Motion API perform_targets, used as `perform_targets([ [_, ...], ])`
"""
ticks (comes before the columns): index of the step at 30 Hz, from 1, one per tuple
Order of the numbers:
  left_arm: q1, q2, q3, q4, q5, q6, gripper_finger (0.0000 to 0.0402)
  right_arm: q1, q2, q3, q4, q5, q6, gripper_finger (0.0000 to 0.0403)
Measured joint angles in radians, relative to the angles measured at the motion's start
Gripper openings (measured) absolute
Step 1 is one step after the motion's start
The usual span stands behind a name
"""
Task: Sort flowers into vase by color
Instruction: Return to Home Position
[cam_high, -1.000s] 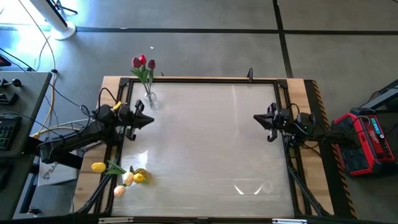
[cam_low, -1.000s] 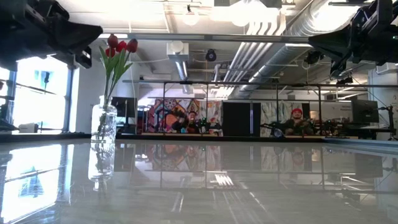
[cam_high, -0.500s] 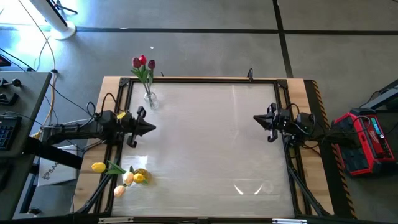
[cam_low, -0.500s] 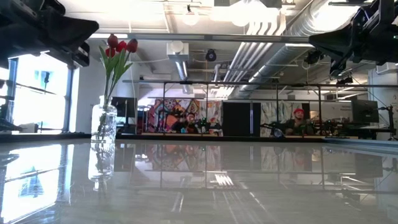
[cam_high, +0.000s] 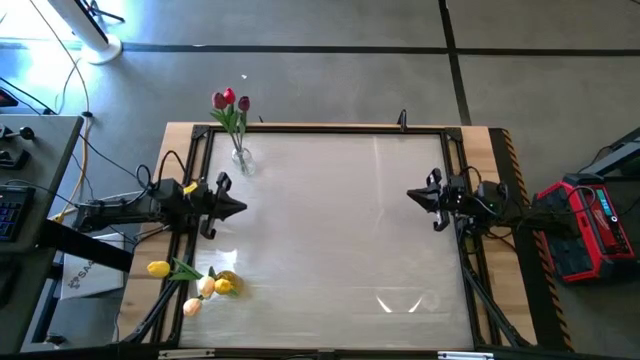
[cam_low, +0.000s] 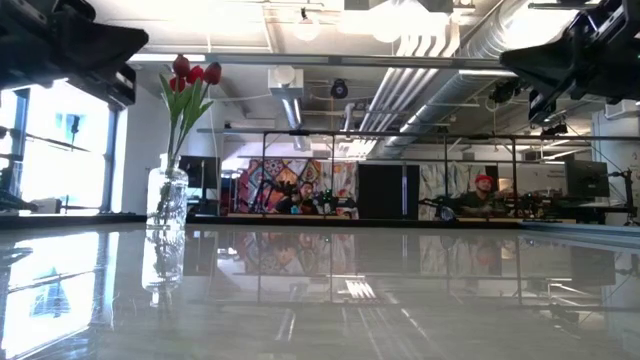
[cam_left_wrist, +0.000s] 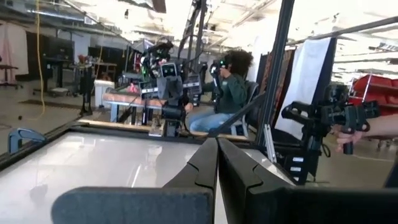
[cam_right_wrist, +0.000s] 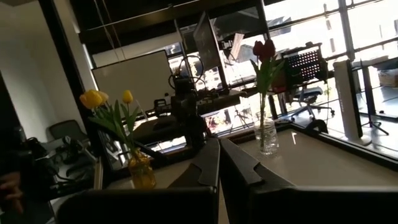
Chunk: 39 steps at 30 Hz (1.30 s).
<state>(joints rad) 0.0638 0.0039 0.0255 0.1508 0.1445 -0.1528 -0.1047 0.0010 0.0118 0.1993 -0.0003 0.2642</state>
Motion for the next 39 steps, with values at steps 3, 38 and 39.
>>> perform_targets([
  [3, 0.000, 0.000, -0.001, -0.050, 0.001, 0.000, 0.0000, 0.000, 0.000, 0.000, -0.003, -0.010, -0.002, 0.0000],
  [38, 0.000, 0.001, 0.000, -0.147, -0.002, 0.007, 0.0000, 0.000, 0.001, 0.000, -0.188, -0.038, 0.061, 0.0000],
  [39, 0.000, 0.001, 0.000, -0.147, -0.002, 0.007, 0.0000, 0.000, 0.001, 0.000, -0.188, -0.038, 0.074, 0.0000],
])
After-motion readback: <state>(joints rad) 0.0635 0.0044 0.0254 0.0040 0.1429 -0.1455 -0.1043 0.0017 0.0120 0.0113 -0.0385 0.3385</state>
